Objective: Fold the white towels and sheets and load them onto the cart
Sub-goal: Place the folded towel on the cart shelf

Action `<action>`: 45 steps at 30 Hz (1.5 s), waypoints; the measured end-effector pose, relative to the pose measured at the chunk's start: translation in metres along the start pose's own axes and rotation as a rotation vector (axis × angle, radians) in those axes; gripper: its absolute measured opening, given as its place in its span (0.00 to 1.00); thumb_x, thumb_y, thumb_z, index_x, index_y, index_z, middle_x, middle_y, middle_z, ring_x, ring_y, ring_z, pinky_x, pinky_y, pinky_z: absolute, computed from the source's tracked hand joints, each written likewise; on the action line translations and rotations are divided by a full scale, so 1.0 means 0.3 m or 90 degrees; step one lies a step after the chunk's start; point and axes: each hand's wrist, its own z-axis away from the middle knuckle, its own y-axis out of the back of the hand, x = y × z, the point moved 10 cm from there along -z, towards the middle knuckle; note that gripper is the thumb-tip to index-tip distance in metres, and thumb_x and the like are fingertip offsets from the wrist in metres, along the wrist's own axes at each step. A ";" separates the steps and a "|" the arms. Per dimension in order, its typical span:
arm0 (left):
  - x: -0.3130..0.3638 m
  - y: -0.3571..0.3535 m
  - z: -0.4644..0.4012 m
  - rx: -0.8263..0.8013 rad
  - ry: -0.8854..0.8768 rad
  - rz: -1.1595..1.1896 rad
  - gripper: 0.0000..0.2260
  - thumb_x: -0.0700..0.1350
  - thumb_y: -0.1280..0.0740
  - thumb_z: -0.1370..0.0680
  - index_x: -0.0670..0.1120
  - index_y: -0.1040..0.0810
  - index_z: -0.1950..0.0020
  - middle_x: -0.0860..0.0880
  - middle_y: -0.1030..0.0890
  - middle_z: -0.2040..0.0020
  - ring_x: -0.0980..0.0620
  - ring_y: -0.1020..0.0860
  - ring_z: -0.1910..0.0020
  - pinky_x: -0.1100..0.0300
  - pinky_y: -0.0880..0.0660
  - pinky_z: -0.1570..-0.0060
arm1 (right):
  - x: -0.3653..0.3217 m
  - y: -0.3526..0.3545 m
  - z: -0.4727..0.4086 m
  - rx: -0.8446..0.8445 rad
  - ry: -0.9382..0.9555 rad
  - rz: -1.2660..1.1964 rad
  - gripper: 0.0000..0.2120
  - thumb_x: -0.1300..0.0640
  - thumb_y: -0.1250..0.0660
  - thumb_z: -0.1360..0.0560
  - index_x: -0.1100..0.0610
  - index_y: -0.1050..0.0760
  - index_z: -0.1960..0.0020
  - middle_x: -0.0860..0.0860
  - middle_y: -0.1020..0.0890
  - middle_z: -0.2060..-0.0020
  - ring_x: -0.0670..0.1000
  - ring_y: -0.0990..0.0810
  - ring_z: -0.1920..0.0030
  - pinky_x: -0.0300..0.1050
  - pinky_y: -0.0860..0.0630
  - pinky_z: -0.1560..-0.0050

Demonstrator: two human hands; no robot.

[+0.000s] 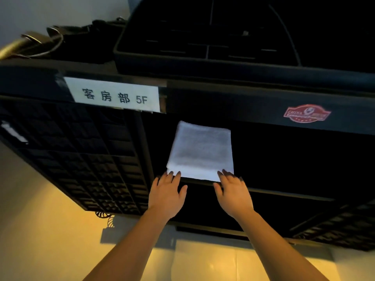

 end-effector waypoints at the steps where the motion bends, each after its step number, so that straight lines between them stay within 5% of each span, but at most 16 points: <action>1: -0.005 0.040 0.037 0.008 0.006 0.004 0.26 0.60 0.54 0.19 0.51 0.44 0.22 0.50 0.38 0.24 0.49 0.43 0.24 0.50 0.47 0.26 | -0.032 0.036 0.035 -0.002 0.004 -0.013 0.26 0.40 0.52 0.20 0.49 0.40 0.25 0.49 0.35 0.27 0.50 0.38 0.26 0.53 0.44 0.26; 16: -0.384 0.310 0.680 0.088 0.279 0.097 0.26 0.58 0.48 0.19 0.50 0.42 0.23 0.50 0.36 0.25 0.51 0.42 0.25 0.50 0.45 0.27 | -0.651 0.199 0.428 -0.094 0.177 -0.133 0.23 0.46 0.48 0.18 0.48 0.41 0.25 0.47 0.40 0.24 0.48 0.48 0.24 0.53 0.53 0.25; 29: -0.591 0.315 1.460 0.161 0.693 0.115 0.27 0.60 0.50 0.19 0.51 0.45 0.22 0.50 0.39 0.23 0.49 0.44 0.24 0.48 0.48 0.27 | -1.231 0.124 0.863 -0.207 0.588 -0.101 0.22 0.50 0.47 0.18 0.51 0.40 0.25 0.50 0.39 0.25 0.50 0.45 0.24 0.53 0.46 0.26; 45: -0.407 0.252 2.684 0.286 1.210 0.088 0.26 0.59 0.47 0.20 0.51 0.41 0.23 0.51 0.36 0.25 0.50 0.42 0.25 0.49 0.46 0.28 | -1.662 0.092 2.013 -0.387 1.082 -0.114 0.22 0.53 0.44 0.20 0.54 0.37 0.27 0.53 0.37 0.26 0.53 0.42 0.26 0.51 0.43 0.28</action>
